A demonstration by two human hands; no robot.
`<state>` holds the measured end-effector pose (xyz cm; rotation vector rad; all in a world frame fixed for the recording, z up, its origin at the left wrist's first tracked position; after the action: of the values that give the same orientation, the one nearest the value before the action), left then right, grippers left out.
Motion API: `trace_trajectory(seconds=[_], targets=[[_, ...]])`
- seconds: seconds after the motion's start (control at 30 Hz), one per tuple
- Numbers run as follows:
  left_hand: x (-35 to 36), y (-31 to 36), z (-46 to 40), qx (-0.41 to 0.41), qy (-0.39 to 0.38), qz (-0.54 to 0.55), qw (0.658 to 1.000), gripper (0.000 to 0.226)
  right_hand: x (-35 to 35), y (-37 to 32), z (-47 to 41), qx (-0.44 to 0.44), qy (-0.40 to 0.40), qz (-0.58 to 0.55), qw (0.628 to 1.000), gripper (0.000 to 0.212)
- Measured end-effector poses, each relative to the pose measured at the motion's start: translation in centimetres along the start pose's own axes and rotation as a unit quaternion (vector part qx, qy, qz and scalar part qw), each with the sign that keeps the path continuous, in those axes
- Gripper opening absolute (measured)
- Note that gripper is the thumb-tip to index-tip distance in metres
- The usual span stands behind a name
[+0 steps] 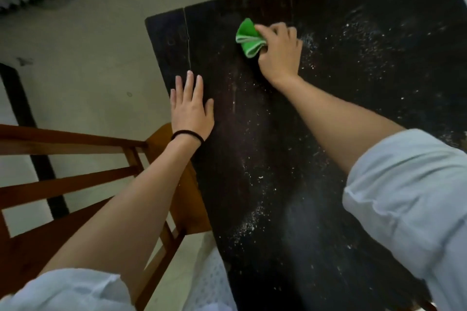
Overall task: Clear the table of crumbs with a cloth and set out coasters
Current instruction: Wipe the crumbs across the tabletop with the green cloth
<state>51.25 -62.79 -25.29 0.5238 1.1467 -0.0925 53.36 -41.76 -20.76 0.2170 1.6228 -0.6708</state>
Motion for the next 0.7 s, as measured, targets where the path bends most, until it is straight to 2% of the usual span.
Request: trace_trajectory(seconds=[0.07, 0.1, 0.17, 0.23, 0.3, 0.37, 0.5, 0.63, 0.7], targets=[[0.0, -0.3, -0.1, 0.005, 0.016, 0.025, 1.000, 0.054, 1.4, -0.5, -1.3, 0.027, -0.013, -0.011, 0.999, 0.055], [-0.1, -0.5, -0.2, 0.006, 0.022, 0.037, 0.999, 0.052, 2.0, -1.3, -0.8, 0.013, -0.024, -0.011, 1.000, 0.056], [-0.6, -0.7, -0.5, 0.002, 0.027, 0.069, 0.997, 0.048, 2.7, -3.2, 2.8, -0.090, -0.043, 0.001, 0.995, 0.056], [-1.4, -1.1, -0.7, -0.017, 0.028, 0.105, 0.994, 0.044, 2.3, -4.3, 9.1, -0.211, -0.059, -0.018, 0.976, 0.054], [-2.1, -1.4, -1.0, -0.031, 0.031, 0.123, 0.991, 0.041, 1.6, -4.1, 14.2, -0.273, -0.109, -0.029, 0.955, 0.046], [-2.7, -1.5, -1.5, -0.030, 0.044, 0.126, 0.991, 0.039, 0.4, -4.1, 12.8, -0.269, -0.117, -0.045, 0.955, 0.047], [-2.6, -1.5, -1.5, -0.012, 0.052, 0.103, 0.993, 0.040, -0.6, -6.0, 1.3, -0.203, 0.015, 0.018, 0.979, 0.046], [-2.9, -2.1, -1.8, -0.014, 0.082, 0.145, 0.986, 0.038, 2.7, -6.6, -3.2, -0.143, -0.038, 0.038, 0.988, 0.048], [-3.4, -2.5, -2.3, -0.036, 0.088, 0.204, 0.974, 0.035, 3.3, -6.7, -0.2, -0.185, -0.034, 0.028, 0.982, 0.045]])
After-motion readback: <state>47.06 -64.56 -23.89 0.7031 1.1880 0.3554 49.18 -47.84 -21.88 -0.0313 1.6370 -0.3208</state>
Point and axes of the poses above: each hand's wrist, its own z-axis away from the middle knuckle, its own x-axis out of the palm, y = z × x, the point moved 8 cm from there along -z, towards the middle knuckle, and after that the axes turned 3 degrees about -x, right-handed, at the moved point
